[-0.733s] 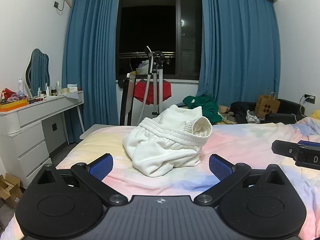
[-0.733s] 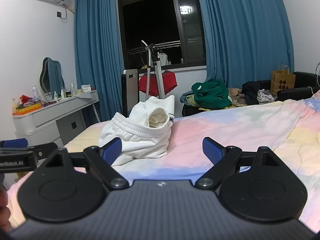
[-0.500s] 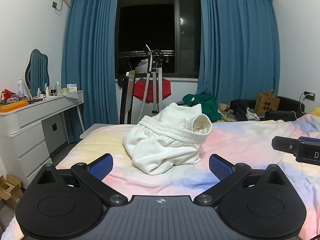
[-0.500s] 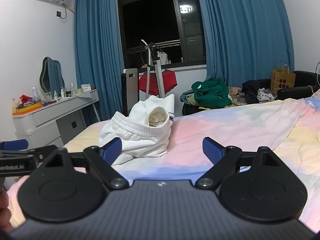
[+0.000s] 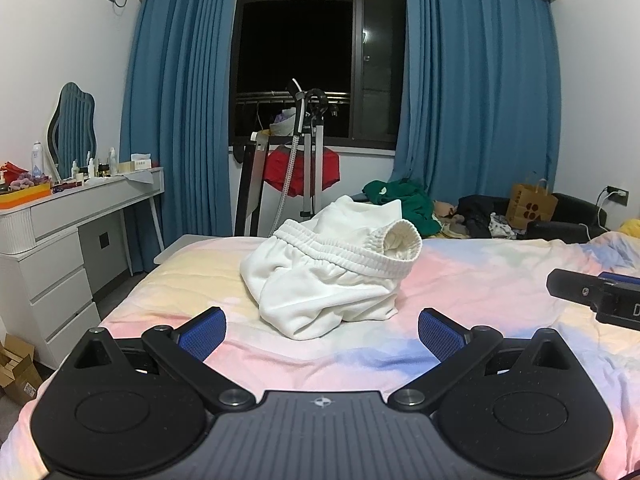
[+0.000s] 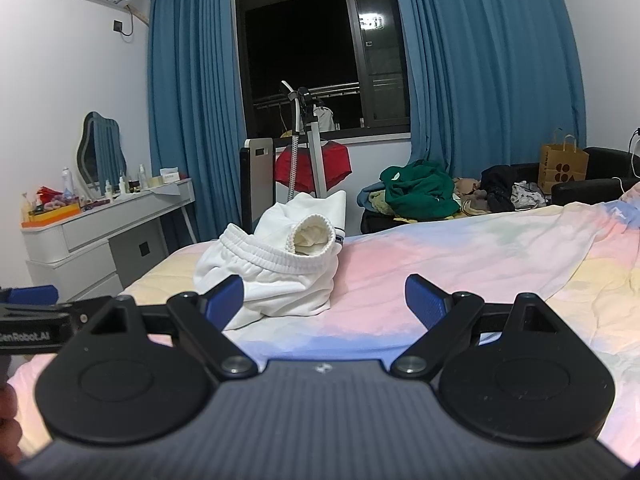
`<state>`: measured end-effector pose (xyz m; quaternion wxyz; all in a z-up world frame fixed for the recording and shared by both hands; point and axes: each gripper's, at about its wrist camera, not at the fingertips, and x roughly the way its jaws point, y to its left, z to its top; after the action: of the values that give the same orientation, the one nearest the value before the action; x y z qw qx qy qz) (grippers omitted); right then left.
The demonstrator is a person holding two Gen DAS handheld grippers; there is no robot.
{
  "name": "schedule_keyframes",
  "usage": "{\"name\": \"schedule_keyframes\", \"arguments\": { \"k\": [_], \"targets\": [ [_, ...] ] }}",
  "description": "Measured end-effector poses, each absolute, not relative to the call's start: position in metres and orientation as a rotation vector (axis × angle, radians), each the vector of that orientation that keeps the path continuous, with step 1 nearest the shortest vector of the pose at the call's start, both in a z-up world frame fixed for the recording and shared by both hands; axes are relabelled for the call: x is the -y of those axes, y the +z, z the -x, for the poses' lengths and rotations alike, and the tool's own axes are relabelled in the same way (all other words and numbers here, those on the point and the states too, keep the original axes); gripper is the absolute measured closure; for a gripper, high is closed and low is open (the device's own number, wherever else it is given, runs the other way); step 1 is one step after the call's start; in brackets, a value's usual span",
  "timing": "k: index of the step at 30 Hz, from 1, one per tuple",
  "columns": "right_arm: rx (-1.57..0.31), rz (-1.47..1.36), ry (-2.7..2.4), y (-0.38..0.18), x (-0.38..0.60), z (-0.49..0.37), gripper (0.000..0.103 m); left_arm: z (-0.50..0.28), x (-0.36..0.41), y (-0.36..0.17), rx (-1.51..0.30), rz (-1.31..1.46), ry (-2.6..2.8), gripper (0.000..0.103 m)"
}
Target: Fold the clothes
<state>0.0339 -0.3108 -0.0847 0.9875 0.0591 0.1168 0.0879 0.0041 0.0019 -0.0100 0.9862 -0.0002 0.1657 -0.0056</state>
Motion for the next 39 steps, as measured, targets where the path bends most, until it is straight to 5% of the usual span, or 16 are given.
{"name": "schedule_keyframes", "arguments": {
  "k": [39],
  "targets": [
    [-0.334, -0.253, 0.188, -0.080, 0.342, -0.062, 0.014, -0.085, 0.000, 0.004, -0.340, 0.012, -0.047, 0.000]
  ]
}}
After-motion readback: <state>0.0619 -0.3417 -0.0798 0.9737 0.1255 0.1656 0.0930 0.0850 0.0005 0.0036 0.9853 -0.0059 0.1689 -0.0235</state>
